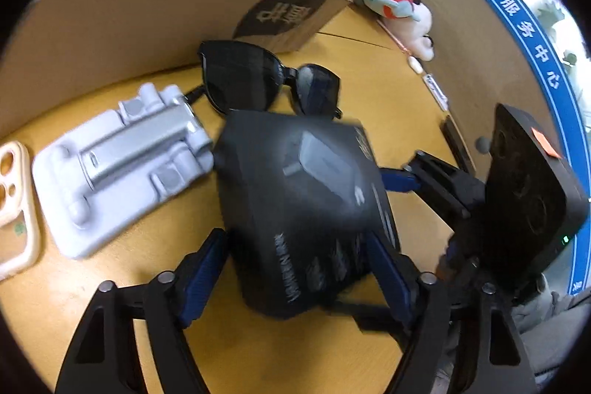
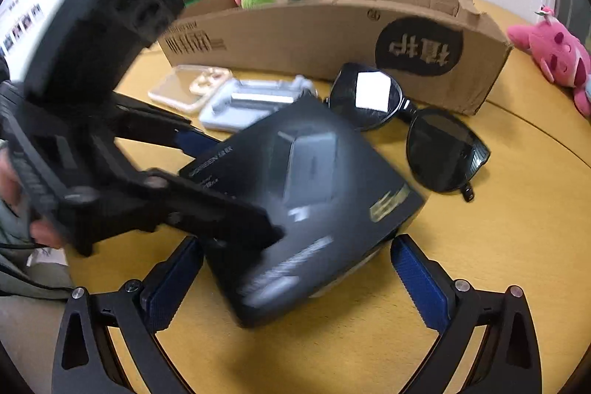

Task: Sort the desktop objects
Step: 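Close both grippers on the black charger box and lift it, then carry the charger box with both grippers over the cardboard box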

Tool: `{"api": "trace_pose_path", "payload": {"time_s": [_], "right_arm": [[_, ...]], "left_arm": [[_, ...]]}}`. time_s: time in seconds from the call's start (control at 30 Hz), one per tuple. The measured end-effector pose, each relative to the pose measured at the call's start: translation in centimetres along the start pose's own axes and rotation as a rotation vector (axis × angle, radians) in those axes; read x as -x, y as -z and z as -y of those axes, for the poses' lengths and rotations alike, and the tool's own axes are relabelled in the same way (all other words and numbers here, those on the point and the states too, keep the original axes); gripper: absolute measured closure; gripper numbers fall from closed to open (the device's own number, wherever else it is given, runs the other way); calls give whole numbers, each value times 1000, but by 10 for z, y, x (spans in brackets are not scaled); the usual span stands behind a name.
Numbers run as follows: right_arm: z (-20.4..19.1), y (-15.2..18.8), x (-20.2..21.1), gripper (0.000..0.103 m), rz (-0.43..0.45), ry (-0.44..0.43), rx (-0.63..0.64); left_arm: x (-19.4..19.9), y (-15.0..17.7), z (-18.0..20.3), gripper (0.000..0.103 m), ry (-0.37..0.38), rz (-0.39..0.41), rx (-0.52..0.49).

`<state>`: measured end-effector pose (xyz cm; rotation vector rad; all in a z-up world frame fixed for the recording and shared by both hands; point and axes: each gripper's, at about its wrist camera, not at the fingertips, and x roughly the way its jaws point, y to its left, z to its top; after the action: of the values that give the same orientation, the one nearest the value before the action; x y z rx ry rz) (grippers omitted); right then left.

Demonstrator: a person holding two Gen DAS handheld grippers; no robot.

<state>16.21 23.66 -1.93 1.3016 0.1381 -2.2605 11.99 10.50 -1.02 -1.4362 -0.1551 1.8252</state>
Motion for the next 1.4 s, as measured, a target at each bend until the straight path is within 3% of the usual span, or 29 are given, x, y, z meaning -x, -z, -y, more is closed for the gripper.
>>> {"api": "trace_pose_path", "payload": {"time_s": [0.13, 0.37, 0.5, 0.67, 0.77, 0.93, 1.1, 1.23, 1.4], "right_arm": [[-3, 0, 14, 11, 54, 10, 17], [-21, -35, 62, 12, 242, 43, 108], [-39, -81, 87, 12, 351, 71, 194], [-55, -141, 111, 12, 460, 99, 295], [-57, -182, 119, 12, 520, 63, 338], [-51, -250, 110, 12, 539, 31, 350], [-44, -312, 85, 11, 532, 42, 398], [-25, -352, 43, 11, 471, 7, 355], [12, -376, -18, 12, 391, -49, 239]], "left_arm": [[19, 4, 3, 29, 14, 52, 10], [92, -13, 26, 29, -40, 260, -49], [142, -36, 38, 29, -124, 396, -103], [196, -68, 36, 29, -173, 518, -153], [224, -92, 26, 29, -197, 584, -160], [246, -135, 3, 29, -265, 610, -157], [252, -187, -52, 29, -255, 608, -82], [226, -226, -102, 29, -241, 555, -2], [190, -254, -148, 29, -237, 471, 79]]}}
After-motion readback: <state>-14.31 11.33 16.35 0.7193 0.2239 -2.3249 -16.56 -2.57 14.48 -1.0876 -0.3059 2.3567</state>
